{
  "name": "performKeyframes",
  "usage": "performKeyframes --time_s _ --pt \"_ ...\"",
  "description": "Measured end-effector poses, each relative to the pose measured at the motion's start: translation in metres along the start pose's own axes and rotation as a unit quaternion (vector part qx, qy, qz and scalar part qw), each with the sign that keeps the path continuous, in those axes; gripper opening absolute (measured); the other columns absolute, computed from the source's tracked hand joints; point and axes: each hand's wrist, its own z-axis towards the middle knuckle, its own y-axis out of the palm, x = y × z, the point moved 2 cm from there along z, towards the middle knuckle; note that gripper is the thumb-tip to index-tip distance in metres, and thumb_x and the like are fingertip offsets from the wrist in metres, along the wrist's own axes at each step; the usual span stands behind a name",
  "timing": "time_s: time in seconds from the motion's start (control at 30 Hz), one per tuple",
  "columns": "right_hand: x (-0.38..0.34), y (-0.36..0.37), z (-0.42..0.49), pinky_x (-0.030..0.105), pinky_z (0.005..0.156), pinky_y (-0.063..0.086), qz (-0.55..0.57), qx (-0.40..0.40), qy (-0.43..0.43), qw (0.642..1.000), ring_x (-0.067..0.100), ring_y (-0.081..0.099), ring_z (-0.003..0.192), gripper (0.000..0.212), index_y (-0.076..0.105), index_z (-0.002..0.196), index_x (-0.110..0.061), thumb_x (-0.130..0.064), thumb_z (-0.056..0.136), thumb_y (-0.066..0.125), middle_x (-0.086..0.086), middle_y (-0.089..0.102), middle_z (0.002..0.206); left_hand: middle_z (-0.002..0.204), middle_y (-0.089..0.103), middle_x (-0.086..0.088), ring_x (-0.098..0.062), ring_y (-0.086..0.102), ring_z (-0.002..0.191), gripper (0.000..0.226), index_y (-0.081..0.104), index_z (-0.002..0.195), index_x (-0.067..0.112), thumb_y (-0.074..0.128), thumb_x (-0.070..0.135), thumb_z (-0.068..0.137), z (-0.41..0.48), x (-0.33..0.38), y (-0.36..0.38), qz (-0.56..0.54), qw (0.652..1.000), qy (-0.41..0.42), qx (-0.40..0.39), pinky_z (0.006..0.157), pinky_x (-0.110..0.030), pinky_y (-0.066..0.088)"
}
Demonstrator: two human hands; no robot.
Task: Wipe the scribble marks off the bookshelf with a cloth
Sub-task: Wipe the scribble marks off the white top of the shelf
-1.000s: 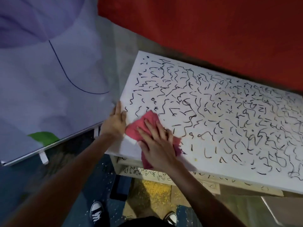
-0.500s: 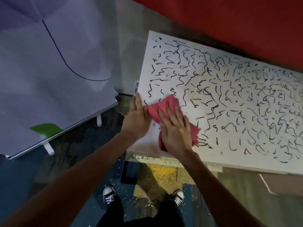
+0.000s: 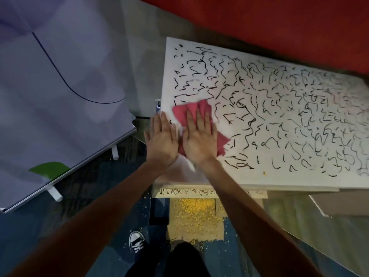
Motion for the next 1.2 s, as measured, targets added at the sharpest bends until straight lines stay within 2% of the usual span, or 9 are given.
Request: performKeyframes --time_s 0.1,0.17,0.23,0.33,0.47,0.77,0.9,1.07,1.2 --pt "-0.004 -0.014 -0.043 0.030 0.116 -0.002 0.121 -0.031 -0.082 0.989 0.020 0.008 0.148 0.070 0.022 0.151 -0.022 -0.042 0.088 -0.001 0.003 0.014 0.159 0.158 0.017 -0.015 -0.029 0.015 0.146 0.055 0.022 0.151 0.007 0.016 0.033 0.103 -0.014 0.012 -0.009 0.060 0.992 0.079 0.077 0.117 -0.048 0.009" --pt "0.025 -0.034 -0.042 0.027 0.114 0.024 0.239 -0.010 -0.097 0.966 0.024 0.046 0.131 0.059 0.048 0.139 -0.014 -0.035 0.095 0.015 0.007 0.045 0.145 0.143 0.041 -0.025 -0.040 0.040 0.132 0.055 0.044 0.139 -0.001 0.022 0.028 0.097 -0.026 0.032 -0.005 0.104 0.973 0.159 0.129 0.109 -0.054 0.028" --pt "0.070 -0.040 -0.029 0.042 0.103 0.045 0.247 0.067 -0.033 0.966 0.027 0.060 0.115 0.062 0.055 0.133 -0.009 -0.038 0.094 0.017 0.012 0.054 0.137 0.146 0.035 -0.028 -0.042 0.033 0.137 0.060 0.037 0.142 -0.002 0.019 0.035 0.099 -0.031 0.053 0.014 0.153 0.979 0.127 0.049 0.112 -0.054 0.021" --pt "0.107 -0.024 -0.021 0.044 0.118 0.015 0.093 0.010 0.027 0.995 0.023 0.020 0.145 0.081 0.032 0.148 -0.015 -0.053 0.085 -0.001 0.007 0.025 0.157 0.158 0.003 -0.022 -0.037 0.001 0.146 0.079 0.008 0.151 0.001 0.000 0.055 0.094 -0.029 0.062 0.043 0.274 0.961 0.036 -0.029 0.114 -0.057 -0.002" --pt "0.108 -0.015 -0.014 0.037 0.116 -0.009 0.039 -0.030 0.024 0.998 0.019 -0.008 0.148 0.056 0.005 0.153 -0.023 -0.043 0.102 0.012 -0.001 -0.004 0.161 0.161 -0.006 -0.011 -0.038 -0.008 0.146 0.076 -0.001 0.154 0.015 0.011 0.062 0.095 0.023 0.054 0.029 0.329 0.943 0.021 -0.041 0.110 -0.065 -0.003" --pt "0.109 -0.015 -0.016 0.042 0.116 -0.010 0.045 -0.051 0.023 0.997 0.022 -0.011 0.147 0.055 0.003 0.154 -0.020 -0.039 0.103 0.014 0.002 -0.007 0.161 0.150 0.031 -0.024 -0.053 0.023 0.137 0.085 0.033 0.148 0.011 0.002 0.065 0.090 -0.069 0.023 0.024 0.355 0.931 0.083 -0.026 0.106 -0.069 0.014" --pt "0.108 -0.013 -0.015 0.042 0.116 -0.010 0.037 -0.049 0.026 0.998 0.022 -0.011 0.147 0.055 0.002 0.154 -0.021 -0.039 0.103 0.013 0.001 -0.008 0.161 0.160 0.004 -0.014 -0.038 0.002 0.146 0.096 0.004 0.154 0.019 -0.017 0.069 0.074 -0.028 0.027 0.015 0.374 0.922 0.081 -0.054 0.114 -0.055 -0.003" --pt "0.109 -0.013 -0.015 0.041 0.117 -0.008 0.037 -0.031 0.028 0.998 0.021 -0.008 0.148 0.054 0.005 0.153 -0.021 -0.039 0.103 0.015 0.001 -0.005 0.161 0.161 0.002 -0.009 -0.032 0.000 0.147 0.075 0.004 0.154 0.019 0.010 0.064 0.095 0.046 0.033 0.012 0.360 0.929 0.083 -0.027 0.118 -0.050 -0.002" --pt "0.109 -0.015 -0.019 0.042 0.117 -0.008 0.048 -0.042 0.025 0.998 0.021 -0.008 0.148 0.054 0.006 0.154 -0.021 -0.038 0.103 0.015 0.001 -0.004 0.161 0.161 0.002 -0.008 -0.028 -0.001 0.148 0.088 0.003 0.153 0.019 -0.012 0.068 0.082 -0.011 0.020 0.014 0.348 0.928 0.130 -0.011 0.116 -0.044 -0.010"
